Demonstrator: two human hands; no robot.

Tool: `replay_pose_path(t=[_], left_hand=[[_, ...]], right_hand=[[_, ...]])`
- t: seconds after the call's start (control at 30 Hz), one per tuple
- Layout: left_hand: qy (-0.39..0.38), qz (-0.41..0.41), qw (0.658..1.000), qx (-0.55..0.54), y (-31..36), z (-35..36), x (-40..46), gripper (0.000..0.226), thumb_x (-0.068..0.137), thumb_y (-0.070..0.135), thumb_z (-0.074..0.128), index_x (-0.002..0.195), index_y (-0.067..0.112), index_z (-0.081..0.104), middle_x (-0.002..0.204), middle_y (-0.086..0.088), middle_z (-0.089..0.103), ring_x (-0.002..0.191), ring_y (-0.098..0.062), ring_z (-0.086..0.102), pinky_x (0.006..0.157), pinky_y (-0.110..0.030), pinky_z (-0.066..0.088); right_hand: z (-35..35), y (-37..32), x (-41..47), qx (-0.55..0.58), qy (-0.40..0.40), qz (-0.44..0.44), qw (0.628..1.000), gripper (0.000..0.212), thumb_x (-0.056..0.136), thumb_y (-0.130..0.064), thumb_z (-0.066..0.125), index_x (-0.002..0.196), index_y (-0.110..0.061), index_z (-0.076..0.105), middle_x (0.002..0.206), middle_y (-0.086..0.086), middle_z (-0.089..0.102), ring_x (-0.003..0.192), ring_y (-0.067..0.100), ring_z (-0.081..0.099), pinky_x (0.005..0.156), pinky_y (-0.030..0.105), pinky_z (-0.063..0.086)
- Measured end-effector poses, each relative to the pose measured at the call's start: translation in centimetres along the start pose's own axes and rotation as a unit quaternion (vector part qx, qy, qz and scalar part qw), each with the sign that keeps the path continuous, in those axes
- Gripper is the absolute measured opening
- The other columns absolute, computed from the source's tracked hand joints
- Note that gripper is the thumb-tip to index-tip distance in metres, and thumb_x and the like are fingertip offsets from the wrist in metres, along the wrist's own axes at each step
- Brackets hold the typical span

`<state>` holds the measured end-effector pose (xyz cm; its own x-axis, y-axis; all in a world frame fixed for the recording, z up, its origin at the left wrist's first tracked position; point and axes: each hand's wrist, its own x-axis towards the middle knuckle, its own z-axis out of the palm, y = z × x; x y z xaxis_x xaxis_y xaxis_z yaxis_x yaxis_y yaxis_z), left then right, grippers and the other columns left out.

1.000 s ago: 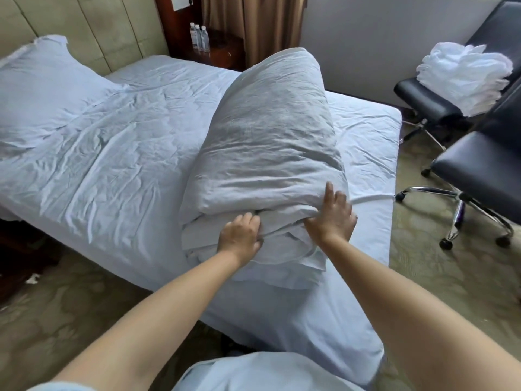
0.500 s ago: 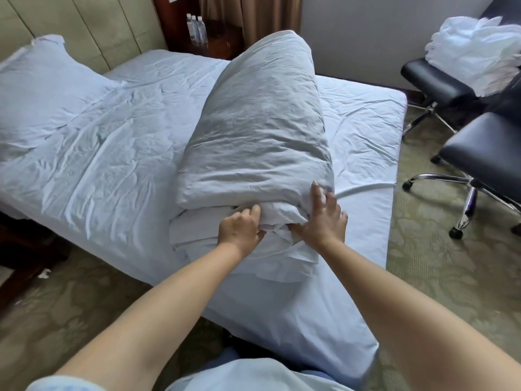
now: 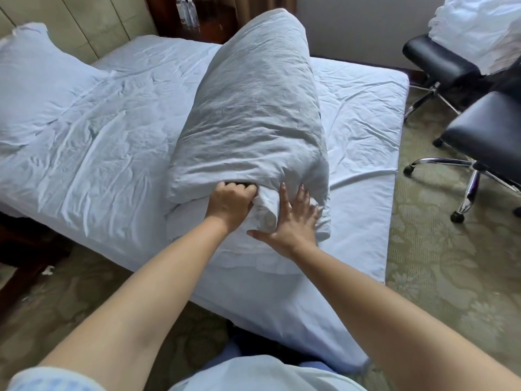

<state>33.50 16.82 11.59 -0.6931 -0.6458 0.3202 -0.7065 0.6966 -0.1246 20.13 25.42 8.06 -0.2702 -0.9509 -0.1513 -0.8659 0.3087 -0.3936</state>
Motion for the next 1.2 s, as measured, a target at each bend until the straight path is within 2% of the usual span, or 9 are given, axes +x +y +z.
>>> replay_pose_path(t=[0.2, 0.3, 0.43, 0.53, 0.7, 0.83, 0.97, 1.1, 1.2], left_hand=[[0.129, 0.083, 0.988, -0.002, -1.2, 0.5, -0.6, 0.003, 0.070, 0.014, 0.058, 0.070, 0.015, 0.061, 0.107, -0.007, 0.056, 0.100, -0.029, 0.047, 0.099, -0.053, 0.035], [0.121, 0.092, 0.988, -0.041, -0.9, -0.4, 0.2, 0.013, 0.071, 0.017, 0.049, 0.068, 0.012, 0.061, 0.129, -0.008, 0.043, 0.116, -0.030, 0.040, 0.099, -0.065, 0.035], [0.111, 0.116, 0.980, -0.115, -1.3, -2.1, 1.0, 0.011, 0.072, 0.015, 0.050, 0.067, 0.008, 0.057, 0.130, -0.020, 0.054, 0.119, -0.035, 0.045, 0.094, -0.063, 0.040], [0.041, 0.150, 0.977, -0.143, -0.9, -0.7, 0.2, 0.007, 0.066, 0.014, 0.054, 0.072, 0.012, 0.051, 0.119, -0.021, 0.060, 0.106, -0.035, 0.053, 0.078, -0.052, 0.051], [-0.128, -0.040, 0.987, -0.088, 0.0, 0.4, 0.4, 0.076, 0.073, 0.014, 0.070, 0.137, 0.029, 0.030, 0.144, -0.006, 0.032, 0.119, -0.029, 0.042, 0.090, -0.042, 0.047], [-0.156, -0.106, 0.981, -0.046, -0.1, -0.3, 2.0, 0.080, 0.082, 0.013, 0.063, 0.148, 0.028, 0.019, 0.143, -0.008, 0.021, 0.119, -0.029, 0.038, 0.088, -0.037, 0.043], [-0.177, -0.079, 0.980, -0.037, -0.5, -0.4, 2.8, 0.072, 0.083, 0.015, 0.059, 0.145, 0.026, 0.025, 0.135, -0.009, 0.029, 0.115, -0.031, 0.046, 0.083, -0.039, 0.044], [-0.239, -0.035, 0.958, -0.154, -2.4, -0.7, 3.1, 0.096, 0.067, 0.054, 0.076, 0.144, 0.029, 0.023, 0.134, -0.003, 0.028, 0.118, -0.025, 0.041, 0.093, -0.039, 0.041], [-0.205, -0.013, 0.964, -0.170, -3.0, -1.0, 3.5, 0.080, 0.080, 0.068, 0.053, 0.146, 0.033, 0.025, 0.140, 0.002, 0.027, 0.128, -0.021, 0.033, 0.105, -0.037, 0.031]], right_hand=[[-2.4, 2.3, 2.9, -0.066, 0.120, 0.055, 0.989, 0.103, 0.071, -0.032, 0.074, 0.152, -0.027, 0.011, 0.147, 0.013, 0.026, 0.131, 0.033, 0.034, 0.105, 0.046, 0.030], [-5.5, 2.9, 3.7, -0.089, 0.162, -0.009, 0.983, 0.079, 0.068, -0.010, 0.071, 0.139, -0.014, 0.036, 0.123, 0.018, 0.047, 0.105, 0.038, 0.053, 0.075, 0.044, 0.048], [-7.8, 2.8, 4.0, -0.038, 0.273, -0.056, 0.960, 0.064, 0.049, 0.009, 0.066, 0.101, -0.013, 0.037, 0.092, 0.022, 0.055, 0.069, 0.039, 0.059, 0.043, 0.033, 0.041], [-6.4, 2.7, 3.8, -0.033, 0.225, 0.015, 0.974, 0.044, 0.074, 0.006, 0.056, 0.114, -0.009, 0.045, 0.106, 0.021, 0.054, 0.083, 0.040, 0.062, 0.058, 0.042, 0.050], [-4.0, 2.6, 3.3, 0.061, 0.132, 0.201, 0.969, 0.040, 0.090, -0.007, 0.043, 0.129, -0.011, 0.038, 0.130, 0.015, 0.046, 0.108, 0.036, 0.057, 0.080, 0.040, 0.046], [-1.6, 2.2, 1.0, 0.012, 0.260, -0.031, 0.965, 0.034, 0.068, -0.006, 0.052, 0.098, -0.015, 0.041, 0.102, 0.010, 0.043, 0.077, 0.035, 0.058, 0.048, 0.037, 0.041], [-0.3, 2.3, -0.3, -0.111, 0.189, -0.196, 0.956, 0.039, 0.056, -0.011, 0.072, 0.088, -0.013, 0.049, 0.081, 0.010, 0.054, 0.060, 0.032, 0.055, 0.040, 0.030, 0.035], [0.0, 2.4, 0.1, -0.168, 0.119, -0.143, 0.968, 0.059, 0.051, -0.028, 0.082, 0.103, -0.007, 0.064, 0.094, 0.013, 0.063, 0.073, 0.032, 0.062, 0.050, 0.032, 0.047], [0.5, 1.2, 1.2, -0.129, 0.094, -0.050, 0.986, 0.077, 0.058, -0.034, 0.081, 0.123, 0.000, 0.058, 0.119, 0.018, 0.060, 0.103, 0.033, 0.062, 0.081, 0.038, 0.053]])
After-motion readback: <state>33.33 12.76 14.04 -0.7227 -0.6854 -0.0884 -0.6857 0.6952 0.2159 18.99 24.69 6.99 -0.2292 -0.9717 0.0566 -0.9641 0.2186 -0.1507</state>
